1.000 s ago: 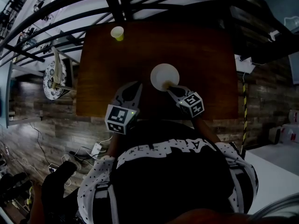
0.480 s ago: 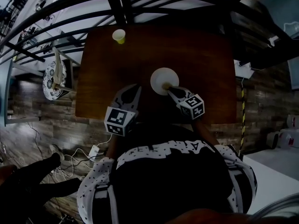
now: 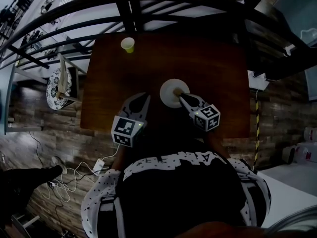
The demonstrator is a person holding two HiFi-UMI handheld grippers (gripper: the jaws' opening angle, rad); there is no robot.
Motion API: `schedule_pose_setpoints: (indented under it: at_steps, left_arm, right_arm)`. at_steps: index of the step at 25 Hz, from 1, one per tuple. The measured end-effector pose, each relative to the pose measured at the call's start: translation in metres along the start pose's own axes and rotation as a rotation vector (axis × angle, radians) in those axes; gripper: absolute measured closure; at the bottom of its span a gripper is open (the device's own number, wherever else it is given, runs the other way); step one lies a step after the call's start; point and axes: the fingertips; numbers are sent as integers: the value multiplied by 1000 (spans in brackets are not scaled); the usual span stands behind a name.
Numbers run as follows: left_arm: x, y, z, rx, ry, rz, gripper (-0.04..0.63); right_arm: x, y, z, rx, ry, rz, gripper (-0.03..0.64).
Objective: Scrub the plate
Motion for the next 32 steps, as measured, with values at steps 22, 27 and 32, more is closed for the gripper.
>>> schedule_pose_setpoints:
  at_steps: [22, 27, 32]
  left_arm:
    - [-6, 13, 4, 6, 9, -17, 581]
    - [-7, 12, 1, 2, 4, -11, 581]
    - [-7, 12, 0, -4, 1, -11, 581]
  right_arm:
    - [-6, -10, 46, 120, 23, 17, 568]
    - [-7, -10, 48, 121, 21, 23, 568]
    - [-8, -9, 52, 130, 16, 26, 568]
Point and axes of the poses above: the fingertips, and each gripper's own axes: y forward along the fingers, x to its right, z out of its top, and after that the axes turned 12 degrees about y, right-handed
